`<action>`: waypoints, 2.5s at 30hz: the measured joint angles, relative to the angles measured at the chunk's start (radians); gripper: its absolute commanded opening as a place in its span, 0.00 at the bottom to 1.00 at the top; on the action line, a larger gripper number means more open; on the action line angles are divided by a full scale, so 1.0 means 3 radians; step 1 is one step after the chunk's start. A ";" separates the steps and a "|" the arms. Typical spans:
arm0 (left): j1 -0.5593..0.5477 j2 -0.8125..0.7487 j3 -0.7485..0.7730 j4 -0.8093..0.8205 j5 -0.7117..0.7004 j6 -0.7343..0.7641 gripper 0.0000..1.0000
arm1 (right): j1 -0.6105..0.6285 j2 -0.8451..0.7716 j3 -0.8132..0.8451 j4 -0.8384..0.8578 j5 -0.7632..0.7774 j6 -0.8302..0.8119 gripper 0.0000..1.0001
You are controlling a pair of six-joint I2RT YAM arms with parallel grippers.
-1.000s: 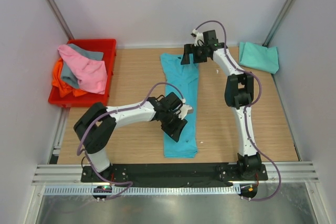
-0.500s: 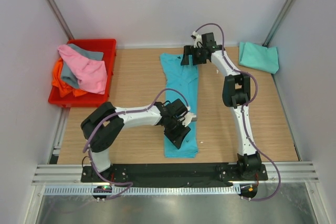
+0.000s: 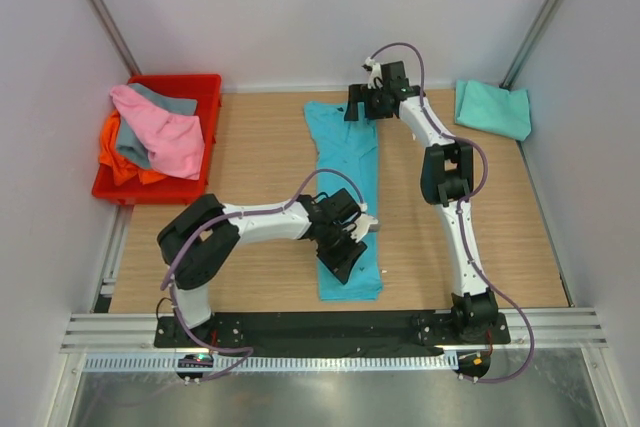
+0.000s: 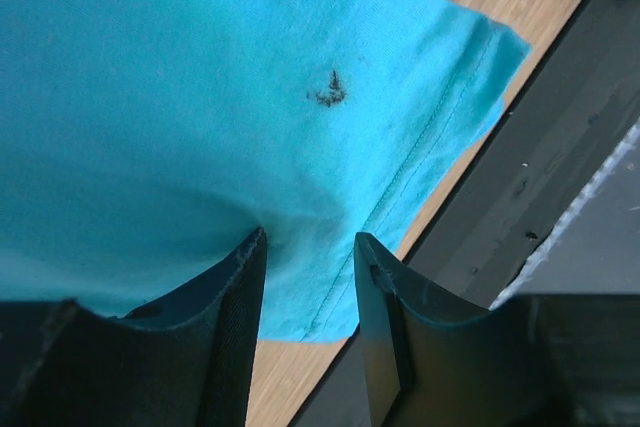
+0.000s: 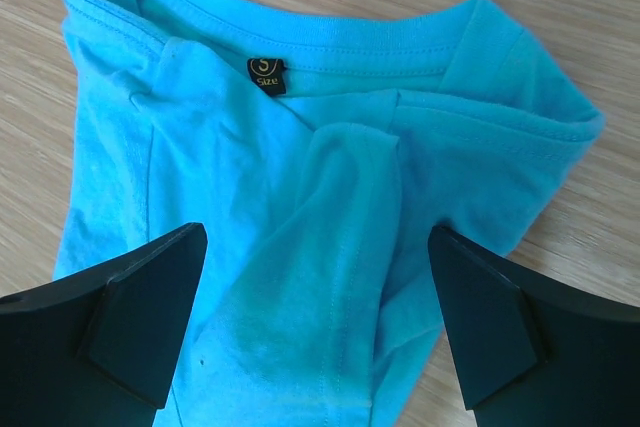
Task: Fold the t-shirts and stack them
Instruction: Fold the tshirt
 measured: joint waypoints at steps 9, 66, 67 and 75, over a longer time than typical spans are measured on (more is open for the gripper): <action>-0.0009 -0.0259 0.0889 -0.0668 -0.0779 0.0374 0.55 | -0.0009 -0.1111 -0.1470 0.0294 0.0366 -0.0149 1.00; 0.1155 -0.1020 -0.1864 0.0924 0.0683 -0.2689 0.47 | 0.0581 -0.4348 -0.6598 0.0056 -0.1067 0.2321 0.70; 0.1141 -0.0987 -0.1844 0.0949 0.0694 -0.2701 0.47 | 0.0591 -0.4335 -0.6598 0.0081 -0.1080 0.2347 0.69; 0.0940 -0.0725 -0.1644 0.1101 0.0743 -0.2768 0.43 | 0.0626 -0.4298 -0.6603 0.0281 -0.1115 0.2469 0.67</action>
